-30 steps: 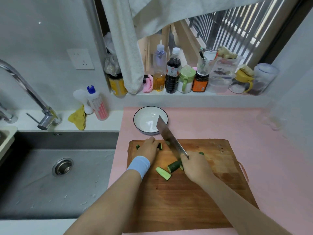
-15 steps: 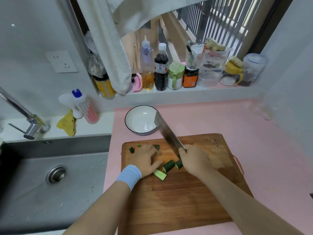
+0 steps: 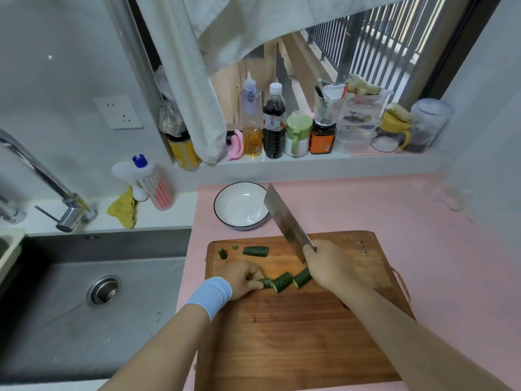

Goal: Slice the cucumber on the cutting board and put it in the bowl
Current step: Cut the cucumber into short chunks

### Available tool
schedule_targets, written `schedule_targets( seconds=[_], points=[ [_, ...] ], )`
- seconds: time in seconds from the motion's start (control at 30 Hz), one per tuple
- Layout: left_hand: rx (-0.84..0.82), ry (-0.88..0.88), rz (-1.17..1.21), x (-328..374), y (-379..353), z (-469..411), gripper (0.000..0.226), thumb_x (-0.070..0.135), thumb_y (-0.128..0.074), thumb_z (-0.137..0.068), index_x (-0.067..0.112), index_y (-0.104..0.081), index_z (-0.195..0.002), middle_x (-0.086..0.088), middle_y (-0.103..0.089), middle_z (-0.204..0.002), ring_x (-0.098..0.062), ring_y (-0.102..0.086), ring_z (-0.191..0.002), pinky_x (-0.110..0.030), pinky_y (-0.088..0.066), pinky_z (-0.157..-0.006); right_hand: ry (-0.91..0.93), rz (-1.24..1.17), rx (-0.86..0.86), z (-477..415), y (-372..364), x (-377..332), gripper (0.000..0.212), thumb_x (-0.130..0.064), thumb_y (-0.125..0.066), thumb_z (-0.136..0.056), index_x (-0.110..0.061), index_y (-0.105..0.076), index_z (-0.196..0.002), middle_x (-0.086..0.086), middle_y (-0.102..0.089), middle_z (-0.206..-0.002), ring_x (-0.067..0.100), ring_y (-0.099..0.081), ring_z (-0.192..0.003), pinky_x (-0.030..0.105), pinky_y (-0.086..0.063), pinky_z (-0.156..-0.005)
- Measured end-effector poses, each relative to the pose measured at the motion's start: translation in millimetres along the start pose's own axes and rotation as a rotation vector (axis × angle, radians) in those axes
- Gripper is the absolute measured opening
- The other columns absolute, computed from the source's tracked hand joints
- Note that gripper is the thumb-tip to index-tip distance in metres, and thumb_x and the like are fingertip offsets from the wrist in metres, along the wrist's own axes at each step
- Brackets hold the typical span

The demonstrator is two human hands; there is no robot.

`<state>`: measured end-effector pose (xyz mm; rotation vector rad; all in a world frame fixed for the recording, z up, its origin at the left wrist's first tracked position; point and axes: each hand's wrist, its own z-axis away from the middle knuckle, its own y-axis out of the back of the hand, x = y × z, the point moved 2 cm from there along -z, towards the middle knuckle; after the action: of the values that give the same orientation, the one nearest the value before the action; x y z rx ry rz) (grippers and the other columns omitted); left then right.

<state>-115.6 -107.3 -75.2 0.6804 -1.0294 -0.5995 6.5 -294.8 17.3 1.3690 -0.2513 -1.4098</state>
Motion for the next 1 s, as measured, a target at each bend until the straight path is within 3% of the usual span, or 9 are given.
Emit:
schedule_targets(
  seconds=[0.13,0.23,0.3,0.4,0.5,0.6,0.77,0.87,1.0],
  points=[
    [0.083,0.058,0.196,10,17,-22,0.017,0.027,-0.07,-0.087,0.03,-0.063,-0.072,0.018,-0.067,-0.082,0.001,-0.059,-0.079,-0.02,-0.045,-0.08,-0.02,-0.007,0.027,-13,11,5,0.036,-0.03,-0.04,-0.101,-0.019,-0.058,-0.072,0.001,-0.062,-0.068,0.019,-0.056,-0.059,0.029,-0.036,-0.05],
    [0.1,0.054,0.206,26,17,-49,0.019,0.03,-0.068,-0.089,0.036,-0.061,-0.072,0.014,-0.07,-0.09,-0.009,-0.062,-0.089,-0.027,-0.047,-0.09,-0.035,-0.041,0.042,-21,17,7,0.036,-0.029,-0.04,-0.102,-0.02,-0.056,-0.071,0.002,-0.062,-0.07,0.02,-0.058,-0.064,0.03,-0.04,-0.053],
    [0.104,0.059,0.144,33,12,-67,0.006,0.032,-0.066,-0.09,0.034,-0.066,-0.084,0.01,-0.07,-0.102,-0.014,-0.062,-0.099,-0.029,-0.046,-0.095,-0.04,-0.059,0.046,-28,19,11,0.036,-0.029,-0.04,-0.102,-0.018,-0.06,-0.075,0.003,-0.064,-0.073,0.02,-0.06,-0.067,0.03,-0.042,-0.055],
    [0.141,0.03,-0.038,37,5,-89,0.024,0.036,-0.063,-0.091,0.03,-0.069,-0.113,0.003,-0.068,-0.114,-0.018,-0.059,-0.108,-0.028,-0.042,-0.099,-0.048,-0.068,0.05,-36,19,18,0.038,-0.03,-0.04,-0.103,-0.018,-0.059,-0.072,0.001,-0.062,-0.071,0.018,-0.059,-0.066,0.029,-0.037,-0.054],
    [0.174,-0.06,-0.277,39,6,-102,0.029,0.043,-0.054,-0.095,0.034,-0.065,-0.12,0.005,-0.065,-0.119,-0.019,-0.052,-0.111,-0.031,-0.038,-0.099,-0.058,-0.056,0.043,-37,19,24,0.039,-0.032,-0.039,-0.105,-0.021,-0.058,-0.073,-0.002,-0.061,-0.069,0.014,-0.057,-0.061,0.027,-0.034,-0.051],
    [0.215,-0.114,-0.33,35,7,-102,0.034,0.045,-0.048,-0.097,0.034,-0.062,-0.126,0.008,-0.062,-0.124,-0.02,-0.049,-0.114,-0.034,-0.036,-0.1,-0.053,-0.033,0.018,-35,19,27,0.039,-0.032,-0.038,-0.105,-0.019,-0.055,-0.072,-0.003,-0.057,-0.067,0.013,-0.052,-0.058,0.027,-0.034,-0.051],
    [0.408,-0.209,-0.116,39,1,-66,0.021,0.04,-0.054,-0.093,0.026,-0.065,-0.103,0.006,-0.06,-0.103,-0.016,-0.049,-0.099,-0.03,-0.04,-0.088,-0.052,-0.024,-0.012,-22,17,26,0.037,-0.033,-0.037,-0.105,-0.022,-0.058,-0.076,-0.004,-0.058,-0.067,0.012,-0.053,-0.058,0.025,-0.036,-0.051],
    [0.314,-0.286,-0.145,42,-16,-38,0.034,0.049,-0.063,-0.082,0.025,-0.06,-0.105,0.009,-0.055,-0.104,-0.011,-0.047,-0.101,-0.021,-0.034,-0.081,-0.034,0.03,-0.007,-9,19,22,0.036,-0.034,-0.037,-0.105,-0.024,-0.06,-0.079,-0.005,-0.06,-0.068,0.012,-0.053,-0.059,0.027,-0.035,-0.05],
    [0.207,-0.312,-0.21,38,-40,-23,0.044,0.033,-0.069,-0.083,0.021,-0.057,-0.124,0.004,-0.053,-0.123,-0.014,-0.046,-0.115,-0.022,-0.038,-0.097,-0.001,0.05,-0.016,9,16,20,0.035,-0.034,-0.038,-0.104,-0.025,-0.06,-0.079,-0.003,-0.061,-0.068,0.013,-0.055,-0.058,0.026,-0.037,-0.049]
  ],
)
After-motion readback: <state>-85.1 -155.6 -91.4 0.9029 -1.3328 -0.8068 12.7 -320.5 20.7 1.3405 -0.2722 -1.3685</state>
